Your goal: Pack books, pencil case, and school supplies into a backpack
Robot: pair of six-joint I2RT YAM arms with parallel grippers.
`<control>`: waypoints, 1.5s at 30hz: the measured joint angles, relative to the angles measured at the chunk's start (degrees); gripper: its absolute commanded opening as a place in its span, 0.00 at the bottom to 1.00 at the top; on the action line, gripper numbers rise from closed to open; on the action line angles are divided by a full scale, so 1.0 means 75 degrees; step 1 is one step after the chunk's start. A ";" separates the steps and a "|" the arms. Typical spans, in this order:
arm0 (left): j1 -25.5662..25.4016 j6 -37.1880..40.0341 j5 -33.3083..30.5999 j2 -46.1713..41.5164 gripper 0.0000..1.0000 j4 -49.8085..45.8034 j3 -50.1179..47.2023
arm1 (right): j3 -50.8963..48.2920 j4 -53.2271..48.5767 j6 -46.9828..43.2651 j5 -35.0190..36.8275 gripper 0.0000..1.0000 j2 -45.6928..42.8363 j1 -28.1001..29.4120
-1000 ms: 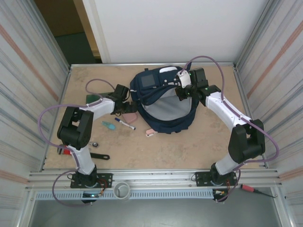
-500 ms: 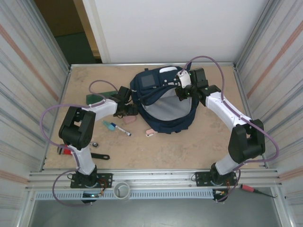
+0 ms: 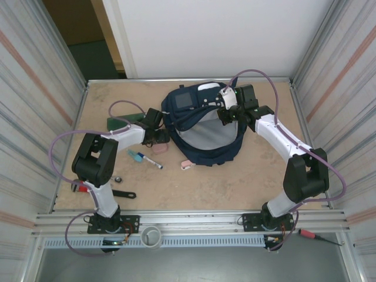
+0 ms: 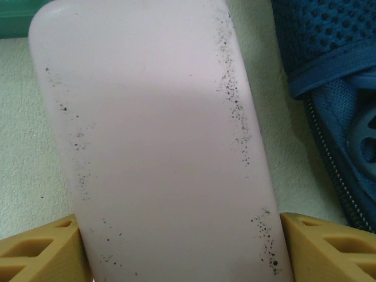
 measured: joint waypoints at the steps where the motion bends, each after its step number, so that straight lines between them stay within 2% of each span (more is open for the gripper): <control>1: 0.0000 0.0000 0.0006 0.0000 0.79 0.0000 0.0000 | 0.0000 -0.0003 0.0006 -0.0009 0.00 0.0003 0.0000; 10: 0.0000 -0.0023 -0.0085 0.0224 0.84 0.0044 0.0105 | 0.0000 0.0000 0.0023 -0.0017 0.00 0.0017 0.0000; 16: 0.0000 -0.0067 -0.0181 0.0245 0.66 -0.0015 0.0157 | 0.0000 -0.0003 0.0038 -0.0050 0.00 0.0090 0.0000; 23: 0.0000 -0.0195 -0.0245 -0.0029 0.51 0.0114 -0.0143 | 0.0000 -0.0006 0.0268 -0.0087 0.00 0.0105 -0.0052; 33: 0.0029 -0.0134 0.0012 -0.2407 0.39 0.0603 -0.1029 | 0.0449 -0.0251 0.0624 -0.0251 0.01 0.0192 -0.0178; 38: -0.0420 0.0901 0.0522 -0.3838 0.38 0.1387 -0.1821 | 0.1518 -0.1003 0.0565 -0.0408 0.01 0.0571 -0.0251; 42: -0.1393 0.2498 0.0854 -0.4497 0.37 0.1880 -0.2090 | 0.2358 -0.1635 0.0490 -0.0615 0.00 0.0877 -0.0350; 45: -0.2095 0.3847 0.1218 -0.4409 0.36 0.1996 -0.1883 | 0.2876 -0.2075 0.0353 -0.0790 0.00 0.1081 -0.0399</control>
